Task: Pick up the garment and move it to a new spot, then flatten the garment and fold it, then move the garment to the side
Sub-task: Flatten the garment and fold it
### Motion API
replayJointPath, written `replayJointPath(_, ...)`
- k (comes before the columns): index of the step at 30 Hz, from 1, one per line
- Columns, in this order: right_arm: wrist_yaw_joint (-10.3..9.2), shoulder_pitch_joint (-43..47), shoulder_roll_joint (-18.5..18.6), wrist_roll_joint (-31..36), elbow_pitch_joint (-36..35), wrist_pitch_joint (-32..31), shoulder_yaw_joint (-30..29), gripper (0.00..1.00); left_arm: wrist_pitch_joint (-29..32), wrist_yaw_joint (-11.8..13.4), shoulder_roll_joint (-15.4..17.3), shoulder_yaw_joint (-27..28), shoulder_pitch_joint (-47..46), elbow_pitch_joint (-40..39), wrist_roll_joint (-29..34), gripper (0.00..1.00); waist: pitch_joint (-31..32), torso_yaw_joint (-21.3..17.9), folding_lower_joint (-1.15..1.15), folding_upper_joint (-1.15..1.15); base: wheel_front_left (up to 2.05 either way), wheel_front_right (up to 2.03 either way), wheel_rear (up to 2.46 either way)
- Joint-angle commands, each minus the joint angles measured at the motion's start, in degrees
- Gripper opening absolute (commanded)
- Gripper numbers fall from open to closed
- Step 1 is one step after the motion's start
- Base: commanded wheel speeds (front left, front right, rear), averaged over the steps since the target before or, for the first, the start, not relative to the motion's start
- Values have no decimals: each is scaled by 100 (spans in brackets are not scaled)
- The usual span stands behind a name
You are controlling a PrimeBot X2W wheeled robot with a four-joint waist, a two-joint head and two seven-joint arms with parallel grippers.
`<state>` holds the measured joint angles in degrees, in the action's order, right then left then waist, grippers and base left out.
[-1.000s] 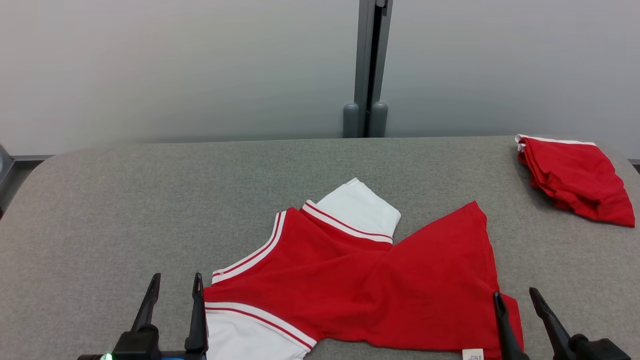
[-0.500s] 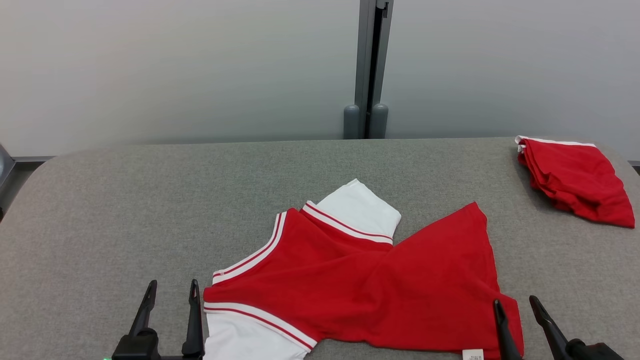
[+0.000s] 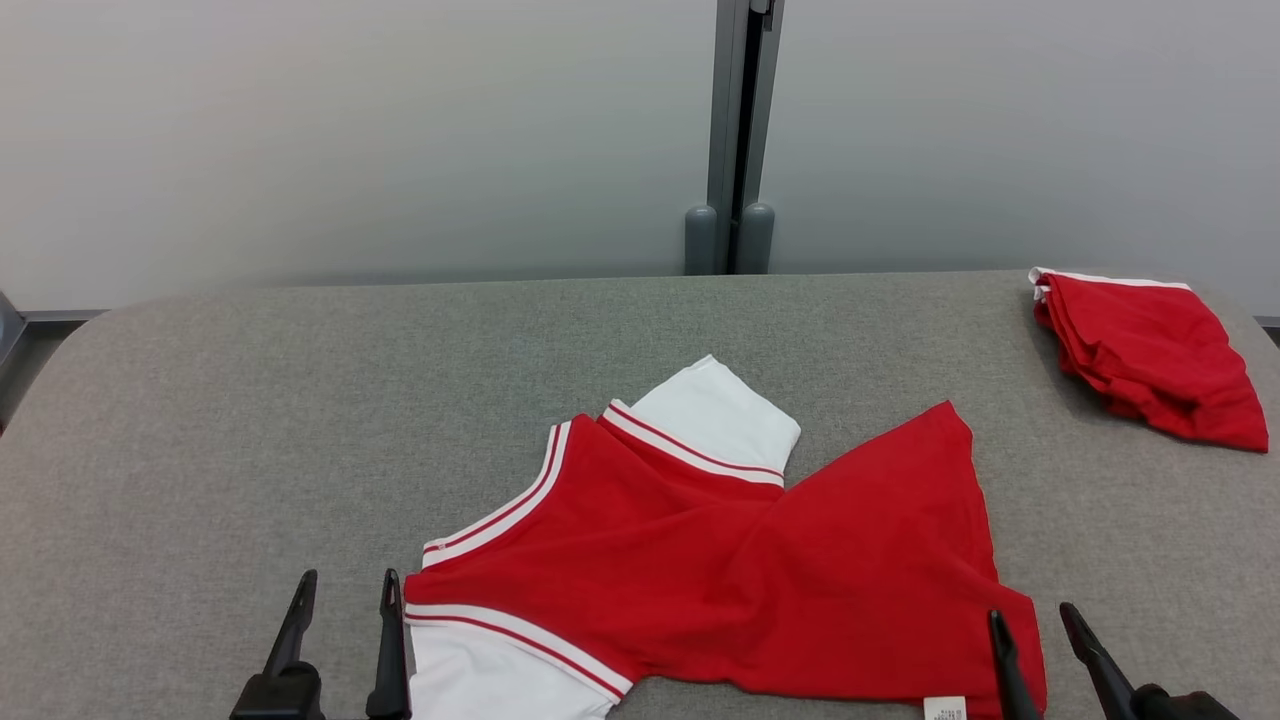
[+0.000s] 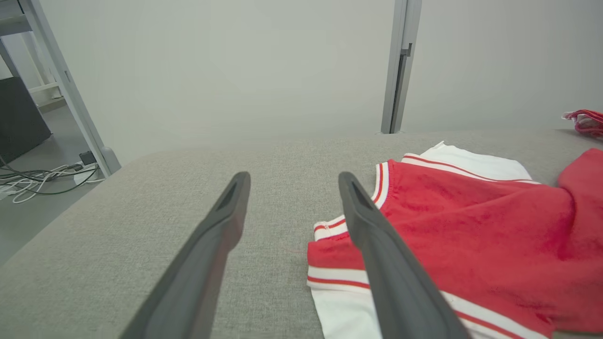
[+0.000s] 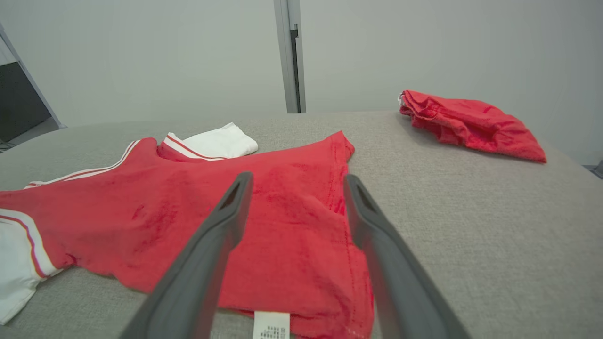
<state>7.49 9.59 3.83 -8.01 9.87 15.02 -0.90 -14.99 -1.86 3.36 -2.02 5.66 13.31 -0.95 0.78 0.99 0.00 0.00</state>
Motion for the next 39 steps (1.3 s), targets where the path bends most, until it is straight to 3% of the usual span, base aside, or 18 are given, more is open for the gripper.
replayJointPath(1, 1, 16, -9, -5, 102, 20, -73, 100, -27, -14, 24, 13, -49, 87, -11, 100, -5, 2, 0, 0, 0, 0, 0)
replayJointPath(14, 1, -75, 168, -335, 1263, 21, -351, 100, -27, -141, -17, -193, 122, 1023, -157, 100, -59, -7, 0, 0, 0, 0, 0)
replayJointPath(23, 1, -330, 392, -675, 2018, 21, 67, 100, -27, -218, -35, -285, 133, 1690, -292, 100, -93, 5, 0, 0, 0, 0, 0)
replayJointPath(39, 1, -812, 624, -1136, 2519, 21, 956, 100, -20, -394, -48, -538, -221, 2495, -502, 100, -161, -10, 0, 0, 0, 0, 0)
